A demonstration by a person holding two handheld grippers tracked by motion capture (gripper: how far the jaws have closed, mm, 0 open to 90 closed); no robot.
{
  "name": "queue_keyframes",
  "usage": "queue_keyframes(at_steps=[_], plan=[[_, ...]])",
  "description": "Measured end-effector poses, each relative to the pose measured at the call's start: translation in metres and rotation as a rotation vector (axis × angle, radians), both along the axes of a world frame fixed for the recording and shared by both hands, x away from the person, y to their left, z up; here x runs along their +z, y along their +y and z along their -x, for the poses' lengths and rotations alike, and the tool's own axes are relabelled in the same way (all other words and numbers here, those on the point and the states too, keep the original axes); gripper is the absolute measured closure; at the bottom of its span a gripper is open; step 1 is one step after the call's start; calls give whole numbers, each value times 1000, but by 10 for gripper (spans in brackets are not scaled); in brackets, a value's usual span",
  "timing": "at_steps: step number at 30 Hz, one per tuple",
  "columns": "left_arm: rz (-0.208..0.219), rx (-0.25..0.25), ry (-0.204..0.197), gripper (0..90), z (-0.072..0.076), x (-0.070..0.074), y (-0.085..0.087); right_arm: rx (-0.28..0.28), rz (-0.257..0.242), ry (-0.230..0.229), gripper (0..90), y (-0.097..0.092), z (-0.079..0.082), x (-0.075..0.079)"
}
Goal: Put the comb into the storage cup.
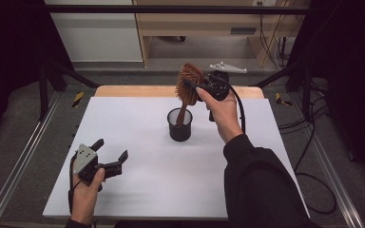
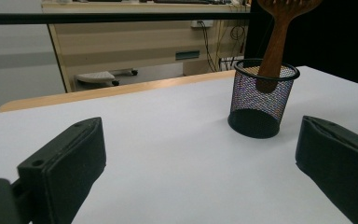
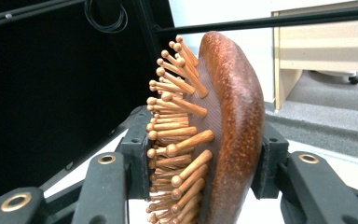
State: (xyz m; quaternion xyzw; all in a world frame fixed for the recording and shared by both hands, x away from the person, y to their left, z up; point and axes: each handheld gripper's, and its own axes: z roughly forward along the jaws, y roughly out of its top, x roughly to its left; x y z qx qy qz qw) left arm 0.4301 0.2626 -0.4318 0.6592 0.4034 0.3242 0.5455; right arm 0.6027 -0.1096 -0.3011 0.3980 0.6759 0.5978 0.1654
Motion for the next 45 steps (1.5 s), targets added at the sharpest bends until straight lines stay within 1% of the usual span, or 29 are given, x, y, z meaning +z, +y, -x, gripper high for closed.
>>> queue_keyframes(at_steps=[2, 7, 9, 11, 18, 22, 24, 26, 29, 31, 45], plan=[[-1, -2, 1, 18, 0, 0, -1, 1, 8, 12, 511, 2, -2, -6], [-7, -12, 0, 18, 1, 0, -3, 2, 16, 28, 511, 5, -5, -13], [-7, -8, 2, 18, 0, -1, -3, 8, 19, 40, 510, 8, -7, -18], [-4, -3, 5, 18, 0, -1, -3, 9, 21, 42, 510, 9, -8, -19], [-5, -7, 7, 18, 0, -1, -3, 28, 31, 54, 508, 17, -10, -25], [-5, -9, 9, 18, 0, -1, -4, 26, 29, 60, 507, 18, -11, -28], [-5, -9, 9, 18, 0, -1, -4, 26, 24, 69, 506, 18, -12, -30], [-7, -10, 9, 18, 0, -1, -4, 25, 30, 76, 506, 17, -13, -35], [-14, -6, 13, 18, -1, -2, -4, 26, 24, 85, 505, 17, -13, -37], [-10, -5, 18, 18, -1, -2, -3, 28, 22, 89, 505, 17, -13, -39], [-13, -8, 17, 18, -1, -2, -4, 33, 15, 102, 503, 19, -14, -43]])
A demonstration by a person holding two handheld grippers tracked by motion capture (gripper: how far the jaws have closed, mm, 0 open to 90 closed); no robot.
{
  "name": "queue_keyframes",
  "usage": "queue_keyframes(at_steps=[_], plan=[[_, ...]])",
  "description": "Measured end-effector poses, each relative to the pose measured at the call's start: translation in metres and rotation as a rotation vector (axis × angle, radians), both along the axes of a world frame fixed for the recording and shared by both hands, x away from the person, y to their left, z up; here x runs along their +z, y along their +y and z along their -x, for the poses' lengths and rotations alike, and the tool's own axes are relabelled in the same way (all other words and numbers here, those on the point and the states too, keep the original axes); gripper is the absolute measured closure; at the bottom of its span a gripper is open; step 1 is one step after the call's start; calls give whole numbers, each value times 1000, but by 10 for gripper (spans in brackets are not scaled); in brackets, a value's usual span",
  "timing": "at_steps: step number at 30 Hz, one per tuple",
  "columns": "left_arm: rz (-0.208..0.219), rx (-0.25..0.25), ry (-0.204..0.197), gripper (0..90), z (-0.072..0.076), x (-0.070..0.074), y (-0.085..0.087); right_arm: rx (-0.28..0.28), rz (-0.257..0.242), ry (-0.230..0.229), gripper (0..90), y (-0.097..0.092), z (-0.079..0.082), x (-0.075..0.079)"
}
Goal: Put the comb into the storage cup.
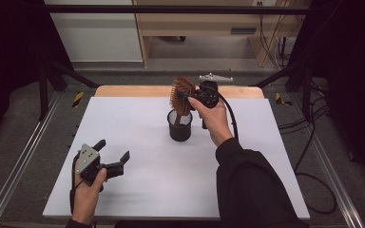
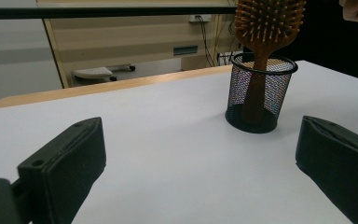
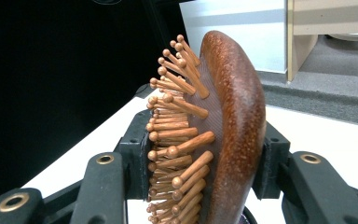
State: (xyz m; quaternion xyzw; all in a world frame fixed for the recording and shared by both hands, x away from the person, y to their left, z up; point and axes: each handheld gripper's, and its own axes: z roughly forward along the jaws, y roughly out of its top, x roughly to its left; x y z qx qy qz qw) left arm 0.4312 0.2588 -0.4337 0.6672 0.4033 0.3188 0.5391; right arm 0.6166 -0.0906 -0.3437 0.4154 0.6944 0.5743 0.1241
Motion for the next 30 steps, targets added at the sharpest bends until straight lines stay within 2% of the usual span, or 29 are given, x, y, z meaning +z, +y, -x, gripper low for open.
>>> queue_keyframes(at_steps=[23, 30], plan=[[3, -2, 1, 18, -1, -1, -1, 8, -11, 14, 497, -1, -3, -3], [2, -2, 3, 18, -1, -1, 0, -4, -30, 19, 489, -2, -7, -6]])
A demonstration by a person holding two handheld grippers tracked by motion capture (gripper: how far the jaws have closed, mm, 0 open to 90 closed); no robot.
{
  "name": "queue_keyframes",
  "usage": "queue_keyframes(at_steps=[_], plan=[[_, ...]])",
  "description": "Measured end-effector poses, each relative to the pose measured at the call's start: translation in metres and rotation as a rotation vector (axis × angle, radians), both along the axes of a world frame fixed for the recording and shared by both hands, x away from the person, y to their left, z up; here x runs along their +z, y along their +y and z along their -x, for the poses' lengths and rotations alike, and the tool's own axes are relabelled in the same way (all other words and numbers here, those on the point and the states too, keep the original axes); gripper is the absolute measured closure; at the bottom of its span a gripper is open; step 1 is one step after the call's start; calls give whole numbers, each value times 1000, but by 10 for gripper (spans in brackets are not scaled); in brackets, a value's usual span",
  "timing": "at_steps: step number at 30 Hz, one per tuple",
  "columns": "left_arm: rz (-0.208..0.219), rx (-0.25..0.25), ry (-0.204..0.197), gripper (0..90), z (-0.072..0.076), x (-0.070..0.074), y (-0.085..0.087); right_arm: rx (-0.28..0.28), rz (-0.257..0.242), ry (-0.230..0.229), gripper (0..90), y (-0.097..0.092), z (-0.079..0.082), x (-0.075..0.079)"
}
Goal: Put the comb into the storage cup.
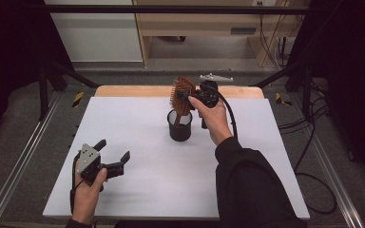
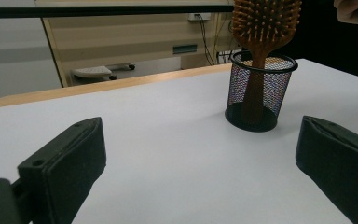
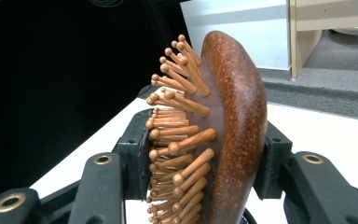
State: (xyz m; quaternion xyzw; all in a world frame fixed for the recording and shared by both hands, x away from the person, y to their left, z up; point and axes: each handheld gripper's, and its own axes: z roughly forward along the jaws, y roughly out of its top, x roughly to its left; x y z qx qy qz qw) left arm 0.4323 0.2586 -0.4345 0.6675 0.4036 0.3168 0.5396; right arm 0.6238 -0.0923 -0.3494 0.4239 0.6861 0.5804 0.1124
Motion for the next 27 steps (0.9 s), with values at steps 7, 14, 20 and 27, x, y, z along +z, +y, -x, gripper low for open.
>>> queue_keyframes(at_steps=[7, 14, 20, 27], plan=[[3, -6, -1, 27, 0, 0, 1, -28, -25, 7, 469, -3, -7, -6], [5, -1, 2, 25, -1, 0, 2, -54, -33, 17, 449, -9, -14, -12], [6, 2, 2, 23, -1, 0, 2, -62, -43, 26, 445, -12, -17, -15], [7, -1, 1, 23, -1, 0, 2, -62, -47, 24, 444, -12, -18, -16]])
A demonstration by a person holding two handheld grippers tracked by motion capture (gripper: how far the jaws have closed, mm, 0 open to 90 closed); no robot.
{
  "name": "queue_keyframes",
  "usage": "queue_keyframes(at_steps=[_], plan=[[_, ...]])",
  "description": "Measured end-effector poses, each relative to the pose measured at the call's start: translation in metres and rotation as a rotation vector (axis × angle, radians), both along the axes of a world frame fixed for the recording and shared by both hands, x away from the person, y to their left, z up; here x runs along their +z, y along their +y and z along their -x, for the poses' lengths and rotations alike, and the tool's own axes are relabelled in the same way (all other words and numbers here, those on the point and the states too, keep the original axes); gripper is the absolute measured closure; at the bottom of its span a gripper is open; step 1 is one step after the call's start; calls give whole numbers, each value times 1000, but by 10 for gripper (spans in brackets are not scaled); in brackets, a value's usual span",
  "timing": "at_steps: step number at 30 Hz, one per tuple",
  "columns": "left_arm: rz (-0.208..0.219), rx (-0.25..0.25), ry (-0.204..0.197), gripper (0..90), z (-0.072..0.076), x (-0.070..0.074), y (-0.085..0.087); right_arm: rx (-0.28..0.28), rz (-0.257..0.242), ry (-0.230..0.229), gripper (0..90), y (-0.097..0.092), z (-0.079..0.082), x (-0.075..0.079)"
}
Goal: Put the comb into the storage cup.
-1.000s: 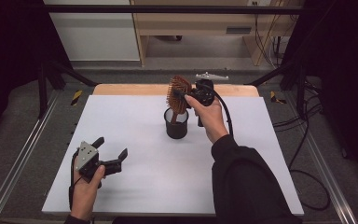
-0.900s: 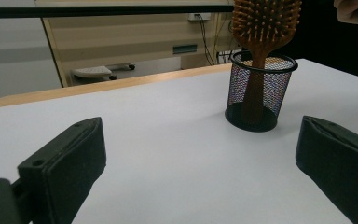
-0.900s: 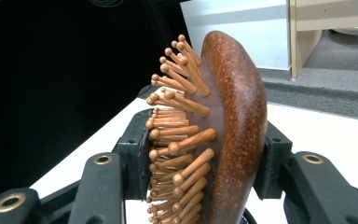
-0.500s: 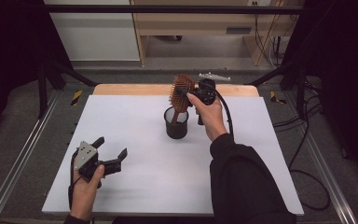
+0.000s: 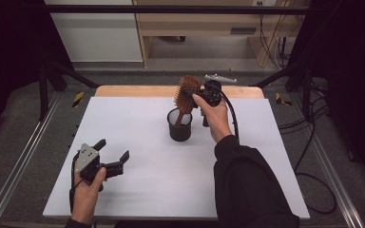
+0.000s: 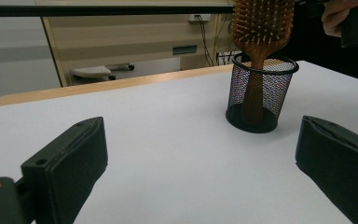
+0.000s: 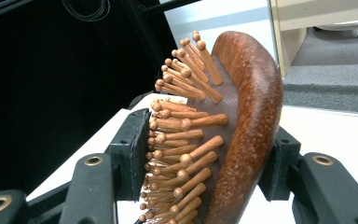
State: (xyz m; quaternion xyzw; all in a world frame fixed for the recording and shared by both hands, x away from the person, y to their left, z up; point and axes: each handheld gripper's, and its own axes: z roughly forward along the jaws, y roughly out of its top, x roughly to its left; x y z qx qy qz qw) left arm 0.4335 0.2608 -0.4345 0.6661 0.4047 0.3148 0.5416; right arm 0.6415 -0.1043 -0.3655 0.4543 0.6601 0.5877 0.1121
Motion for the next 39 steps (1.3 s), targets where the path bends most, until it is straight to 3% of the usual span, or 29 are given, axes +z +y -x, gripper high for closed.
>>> queue_keyframes(at_steps=[39], plan=[[-3, -12, 2, 24, 0, 0, -1, 10, 39, 25, 340, -12, -1, -5]])
